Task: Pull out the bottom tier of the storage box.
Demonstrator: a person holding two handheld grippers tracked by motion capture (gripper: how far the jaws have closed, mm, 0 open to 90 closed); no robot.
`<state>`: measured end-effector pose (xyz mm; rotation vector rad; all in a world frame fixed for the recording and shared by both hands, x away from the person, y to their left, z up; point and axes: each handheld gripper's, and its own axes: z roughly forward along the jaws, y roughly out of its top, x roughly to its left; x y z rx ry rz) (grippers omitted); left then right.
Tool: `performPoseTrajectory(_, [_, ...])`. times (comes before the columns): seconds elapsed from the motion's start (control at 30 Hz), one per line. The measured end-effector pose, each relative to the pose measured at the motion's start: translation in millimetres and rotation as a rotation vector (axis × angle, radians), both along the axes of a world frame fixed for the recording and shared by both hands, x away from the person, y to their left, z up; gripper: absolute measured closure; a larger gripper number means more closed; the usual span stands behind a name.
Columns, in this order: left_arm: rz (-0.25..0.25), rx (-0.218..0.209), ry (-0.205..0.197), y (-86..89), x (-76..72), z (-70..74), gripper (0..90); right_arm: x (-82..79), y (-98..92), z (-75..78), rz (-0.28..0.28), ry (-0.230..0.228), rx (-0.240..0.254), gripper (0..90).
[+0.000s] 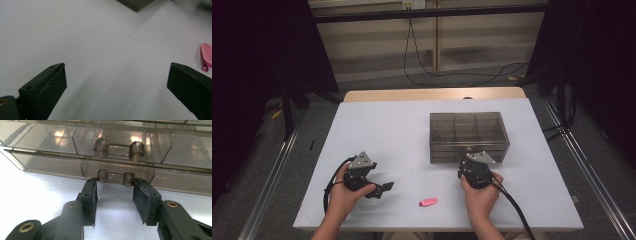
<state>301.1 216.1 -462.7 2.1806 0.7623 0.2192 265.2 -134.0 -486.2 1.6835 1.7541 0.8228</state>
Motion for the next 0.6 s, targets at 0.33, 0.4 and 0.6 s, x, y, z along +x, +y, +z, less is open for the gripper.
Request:
performPoseTrajectory(0.33, [-0.006,0.003,0.007,-1.6,-0.1,-0.8,2.5,-4.0,-6.6,5.1,-0.001,-0.041,-0.003,70.9])
performPoseTrajectory(0.4, [-0.008,0.004,0.001,-2.3,-0.3,-0.3,2.5,-2.9,-8.9,3.5,0.004,-0.005,0.002,64.2])
performPoseTrajectory(0.6, [-0.004,-0.005,0.002,-1.4,-0.1,-0.3,2.5,-2.7,-1.8,-2.0,0.014,0.015,0.015,54.6])
